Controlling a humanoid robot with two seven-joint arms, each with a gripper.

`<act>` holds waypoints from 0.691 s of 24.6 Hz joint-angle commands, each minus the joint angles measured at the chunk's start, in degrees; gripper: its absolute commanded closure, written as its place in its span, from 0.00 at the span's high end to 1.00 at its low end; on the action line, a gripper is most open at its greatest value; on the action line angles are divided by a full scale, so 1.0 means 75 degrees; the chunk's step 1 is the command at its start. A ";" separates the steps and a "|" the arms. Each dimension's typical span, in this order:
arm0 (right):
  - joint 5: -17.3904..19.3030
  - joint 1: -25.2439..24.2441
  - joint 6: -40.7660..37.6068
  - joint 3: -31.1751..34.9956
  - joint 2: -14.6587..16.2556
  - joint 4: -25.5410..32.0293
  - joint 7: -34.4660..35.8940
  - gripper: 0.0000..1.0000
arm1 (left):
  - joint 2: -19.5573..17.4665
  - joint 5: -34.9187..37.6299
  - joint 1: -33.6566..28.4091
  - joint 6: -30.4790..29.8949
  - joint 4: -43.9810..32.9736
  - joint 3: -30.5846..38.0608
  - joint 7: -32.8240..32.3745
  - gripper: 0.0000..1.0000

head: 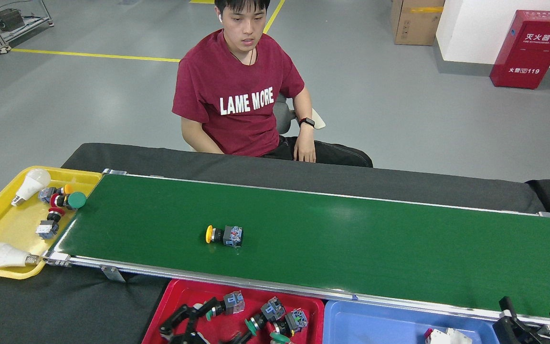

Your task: Pick switch part from conveyor to tray

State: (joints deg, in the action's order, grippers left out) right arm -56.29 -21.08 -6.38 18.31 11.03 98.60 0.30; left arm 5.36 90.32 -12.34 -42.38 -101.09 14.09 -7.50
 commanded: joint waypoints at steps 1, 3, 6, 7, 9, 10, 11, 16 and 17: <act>-0.0006 0.0069 -0.0017 0.0019 0.0065 0.0107 0.0019 0.96 | -0.0071 -0.0019 0.0122 0.0787 0.0060 0.0465 0.0063 1.00; -0.0006 0.0057 -0.0028 0.0008 0.0065 0.0107 0.0030 0.96 | -0.0106 -0.0019 0.0216 0.1010 0.0248 0.0630 0.0063 1.00; -0.0006 0.0057 -0.0028 0.0008 0.0065 0.0107 0.0030 0.96 | -0.0129 0.0028 0.0262 0.1045 0.0236 0.0571 0.0063 1.00; -0.0006 0.0057 -0.0028 0.0008 0.0077 0.0107 0.0030 0.96 | -0.0118 0.0040 0.0286 0.1068 0.0224 0.0547 0.0063 1.00; -0.0006 0.0069 -0.0028 0.0008 0.0088 0.0107 0.0030 0.96 | -0.0118 0.0098 0.0579 0.1185 0.0248 0.0512 0.0028 1.00; -0.0006 0.0069 -0.0017 -0.0004 0.0088 0.0107 0.0030 0.96 | -0.0094 0.0309 0.0895 0.1385 0.0318 0.0465 0.0004 1.00; -0.0006 0.0069 -0.0028 -0.0016 0.0100 0.0107 0.0030 0.96 | -0.0059 0.0671 0.1199 0.1677 0.0446 0.0349 -0.0008 1.00; -0.0123 0.0186 -0.0017 -0.0285 0.0077 0.0107 0.0019 0.96 | -0.0094 0.1329 0.2407 0.2850 0.1748 -0.0413 -0.0277 1.00; -0.0158 0.0198 -0.0017 -0.0285 0.0053 0.0107 0.0019 0.96 | -0.0094 0.1329 0.2559 0.2861 0.1970 -0.0402 -0.0476 1.00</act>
State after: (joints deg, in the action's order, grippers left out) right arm -57.25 -20.21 -6.29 16.02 11.08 98.61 0.39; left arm 4.98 100.12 5.75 -22.93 -86.93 11.25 -9.52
